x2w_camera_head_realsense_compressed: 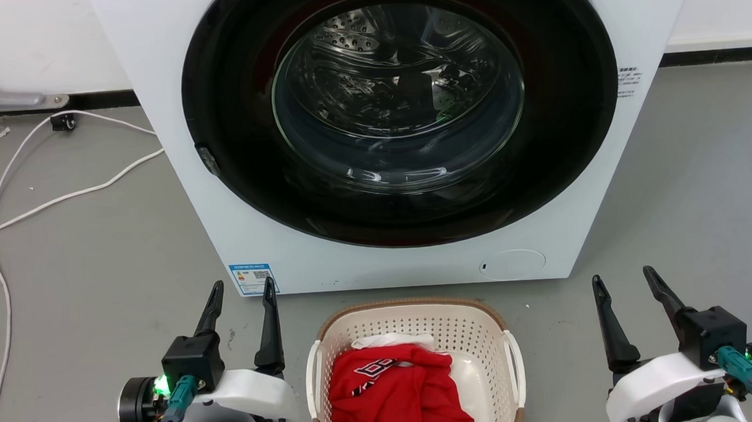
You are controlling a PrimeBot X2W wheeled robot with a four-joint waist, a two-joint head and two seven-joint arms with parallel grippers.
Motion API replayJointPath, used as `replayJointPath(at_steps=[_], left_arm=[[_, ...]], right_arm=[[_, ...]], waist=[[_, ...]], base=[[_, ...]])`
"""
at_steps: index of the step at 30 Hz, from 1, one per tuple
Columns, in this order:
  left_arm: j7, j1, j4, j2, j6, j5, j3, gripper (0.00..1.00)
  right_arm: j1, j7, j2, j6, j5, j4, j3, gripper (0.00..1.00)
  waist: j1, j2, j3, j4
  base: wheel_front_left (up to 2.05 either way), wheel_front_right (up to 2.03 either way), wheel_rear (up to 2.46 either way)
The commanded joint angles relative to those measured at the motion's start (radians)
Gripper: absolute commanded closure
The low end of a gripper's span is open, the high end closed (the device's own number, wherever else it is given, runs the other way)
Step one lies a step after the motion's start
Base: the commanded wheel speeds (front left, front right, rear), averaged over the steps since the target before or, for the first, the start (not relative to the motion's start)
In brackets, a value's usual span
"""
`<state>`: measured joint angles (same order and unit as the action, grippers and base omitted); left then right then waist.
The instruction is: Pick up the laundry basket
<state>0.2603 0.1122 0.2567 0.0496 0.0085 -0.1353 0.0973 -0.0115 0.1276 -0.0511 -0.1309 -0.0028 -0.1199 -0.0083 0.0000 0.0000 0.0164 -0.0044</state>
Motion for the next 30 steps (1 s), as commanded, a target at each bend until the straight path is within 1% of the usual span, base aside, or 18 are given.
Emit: replayJointPath(at_steps=[1,21,25,30], left_arm=[[0.008,0.009,0.002,0.001,-0.001,-0.002,0.000,0.00],[0.007,0.019,0.009,0.001,0.001,0.003,-0.009,0.00],[0.007,0.034,0.013,0.001,0.004,-0.001,-0.003,0.00],[0.006,0.066,0.044,0.001,0.011,-0.014,0.003,0.00]], right_arm=[[0.005,0.006,0.002,0.000,0.002,-0.002,0.000,0.00],[-0.012,0.005,0.002,0.000,0.007,-0.005,-0.003,0.00],[-0.019,0.002,0.002,0.000,0.011,-0.009,-0.008,0.00],[-0.050,-0.011,0.002,0.000,0.020,-0.031,0.001,0.00]], waist=[[0.0000,0.0000,-0.001,0.000],[0.0000,0.0000,0.018,-0.004],[0.0000,0.0000,0.043,0.000],[0.0000,0.0000,0.113,-0.006]], base=[[0.00,0.00,0.00],[0.00,0.00,0.00],[0.00,0.00,0.00],[0.00,0.00,0.00]])
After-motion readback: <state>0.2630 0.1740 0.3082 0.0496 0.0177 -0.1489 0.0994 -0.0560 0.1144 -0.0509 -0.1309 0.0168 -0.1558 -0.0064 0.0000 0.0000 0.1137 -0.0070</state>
